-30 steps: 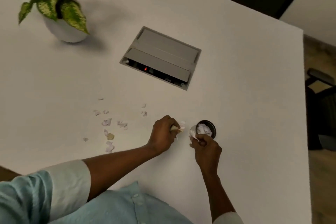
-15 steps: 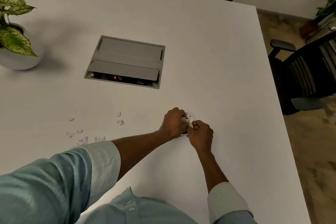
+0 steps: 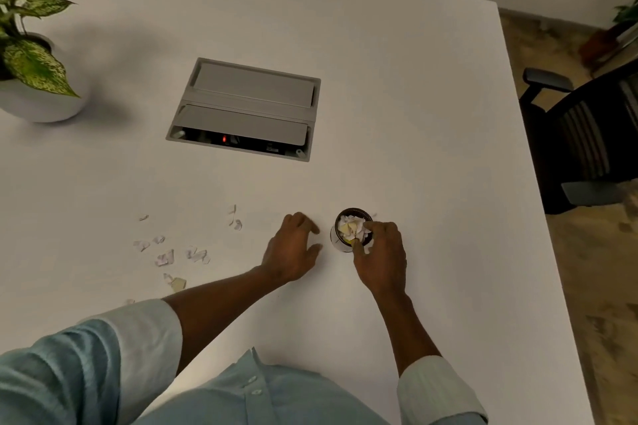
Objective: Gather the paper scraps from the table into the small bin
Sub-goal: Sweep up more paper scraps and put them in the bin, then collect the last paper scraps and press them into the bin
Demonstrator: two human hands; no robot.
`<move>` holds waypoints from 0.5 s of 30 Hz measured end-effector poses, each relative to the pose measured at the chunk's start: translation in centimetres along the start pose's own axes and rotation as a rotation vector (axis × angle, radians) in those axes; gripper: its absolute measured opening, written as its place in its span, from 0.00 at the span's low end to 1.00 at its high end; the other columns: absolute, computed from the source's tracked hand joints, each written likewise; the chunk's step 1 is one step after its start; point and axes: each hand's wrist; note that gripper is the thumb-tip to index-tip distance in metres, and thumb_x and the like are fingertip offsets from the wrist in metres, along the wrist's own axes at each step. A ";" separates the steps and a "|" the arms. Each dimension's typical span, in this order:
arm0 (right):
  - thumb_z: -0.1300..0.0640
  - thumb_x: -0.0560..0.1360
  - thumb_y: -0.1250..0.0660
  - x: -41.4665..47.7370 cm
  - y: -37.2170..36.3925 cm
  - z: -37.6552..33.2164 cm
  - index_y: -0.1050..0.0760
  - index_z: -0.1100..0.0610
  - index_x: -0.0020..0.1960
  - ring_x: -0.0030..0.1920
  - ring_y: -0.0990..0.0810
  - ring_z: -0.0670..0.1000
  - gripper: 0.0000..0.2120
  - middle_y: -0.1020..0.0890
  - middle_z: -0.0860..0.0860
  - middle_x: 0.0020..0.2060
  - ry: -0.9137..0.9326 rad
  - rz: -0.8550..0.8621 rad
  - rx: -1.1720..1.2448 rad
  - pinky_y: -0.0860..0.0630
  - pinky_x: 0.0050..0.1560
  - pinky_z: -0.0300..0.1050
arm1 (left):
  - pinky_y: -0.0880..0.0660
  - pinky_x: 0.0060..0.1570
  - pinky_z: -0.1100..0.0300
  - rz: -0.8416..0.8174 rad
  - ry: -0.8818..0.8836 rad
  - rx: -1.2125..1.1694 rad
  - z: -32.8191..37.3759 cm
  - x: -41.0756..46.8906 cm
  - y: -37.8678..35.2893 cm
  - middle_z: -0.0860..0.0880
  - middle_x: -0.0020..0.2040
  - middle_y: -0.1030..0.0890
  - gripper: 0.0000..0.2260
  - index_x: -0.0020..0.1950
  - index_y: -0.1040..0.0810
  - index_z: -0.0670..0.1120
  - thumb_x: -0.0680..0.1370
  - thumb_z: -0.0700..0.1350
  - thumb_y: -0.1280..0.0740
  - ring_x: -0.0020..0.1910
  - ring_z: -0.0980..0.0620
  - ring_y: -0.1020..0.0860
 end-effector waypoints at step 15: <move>0.39 0.84 0.50 -1.0 -3.9 0.0 0.26 0.56 0.71 0.73 0.27 0.53 0.28 0.22 0.53 0.70 0.287 -0.002 -0.504 0.43 0.77 0.63 | 0.48 0.84 0.48 -0.305 -0.061 0.432 -9.7 -8.3 -2.9 0.40 0.86 0.63 0.41 0.84 0.47 0.39 0.80 0.53 0.29 0.85 0.40 0.63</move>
Point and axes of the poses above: each hand's wrist, its own x-axis towards the middle knuckle, its own y-axis out of the back of the hand, z = x × y
